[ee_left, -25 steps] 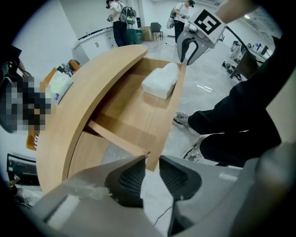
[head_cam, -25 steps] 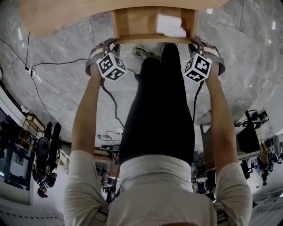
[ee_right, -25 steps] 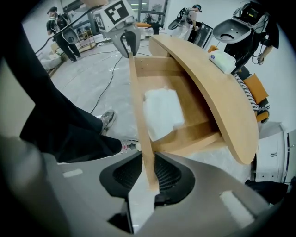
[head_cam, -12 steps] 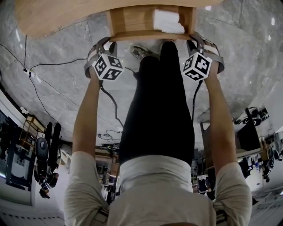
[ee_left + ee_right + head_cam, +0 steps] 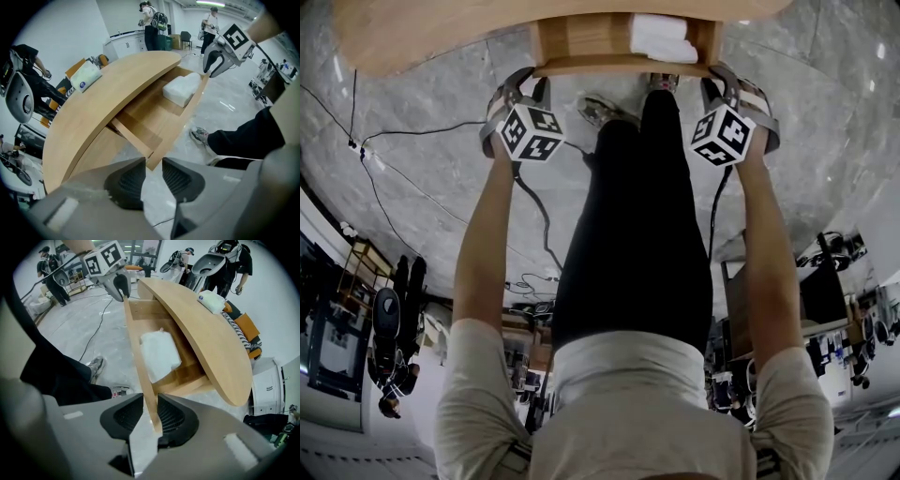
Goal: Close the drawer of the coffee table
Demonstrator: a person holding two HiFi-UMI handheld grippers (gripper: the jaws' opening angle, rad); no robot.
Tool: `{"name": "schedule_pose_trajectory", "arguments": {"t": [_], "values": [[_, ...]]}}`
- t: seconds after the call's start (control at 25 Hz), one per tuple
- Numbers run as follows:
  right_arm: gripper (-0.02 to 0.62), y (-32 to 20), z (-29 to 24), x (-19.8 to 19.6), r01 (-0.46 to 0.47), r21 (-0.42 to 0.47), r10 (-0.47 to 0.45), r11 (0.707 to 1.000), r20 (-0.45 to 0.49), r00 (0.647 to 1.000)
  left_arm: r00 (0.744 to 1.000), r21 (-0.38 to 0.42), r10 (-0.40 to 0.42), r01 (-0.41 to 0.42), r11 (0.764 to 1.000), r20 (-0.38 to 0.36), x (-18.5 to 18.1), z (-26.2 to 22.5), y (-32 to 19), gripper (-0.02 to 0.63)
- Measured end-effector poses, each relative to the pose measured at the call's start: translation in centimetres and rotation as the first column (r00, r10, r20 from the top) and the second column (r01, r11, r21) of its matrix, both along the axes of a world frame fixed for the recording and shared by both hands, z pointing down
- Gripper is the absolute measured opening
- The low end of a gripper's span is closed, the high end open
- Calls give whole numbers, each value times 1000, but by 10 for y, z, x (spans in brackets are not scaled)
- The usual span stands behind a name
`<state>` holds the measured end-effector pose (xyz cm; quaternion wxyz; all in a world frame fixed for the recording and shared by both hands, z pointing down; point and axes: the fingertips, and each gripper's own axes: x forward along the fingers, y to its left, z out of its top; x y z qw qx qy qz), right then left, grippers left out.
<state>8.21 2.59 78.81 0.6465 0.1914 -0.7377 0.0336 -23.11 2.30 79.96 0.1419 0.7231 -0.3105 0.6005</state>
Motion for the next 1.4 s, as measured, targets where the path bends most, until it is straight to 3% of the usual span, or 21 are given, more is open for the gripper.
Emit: {"name": "schedule_pose_trajectory", "arguments": {"t": [0.36, 0.64, 0.8, 1.08, 1.4], "values": [[120, -13, 3, -2, -86, 44, 85, 995, 23, 996, 998, 15, -58, 58, 998, -17, -4, 4, -7, 133], [207, -23, 2, 9, -277, 83, 272, 957, 70, 960, 973, 0, -225, 225, 974, -53, -3, 7, -7, 138], [209, -26, 4, 7, -268, 96, 263, 959, 61, 963, 962, 5, -269, 270, 963, -52, -6, 9, -9, 138], [160, -28, 0, 5, -257, 119, 249, 959, 78, 965, 960, 24, -276, 278, 960, -53, -5, 4, -16, 138], [156, -50, 1, 5, -256, 148, 245, 955, 89, 965, 948, 49, -315, 317, 947, -52, -6, 4, -38, 138]]}}
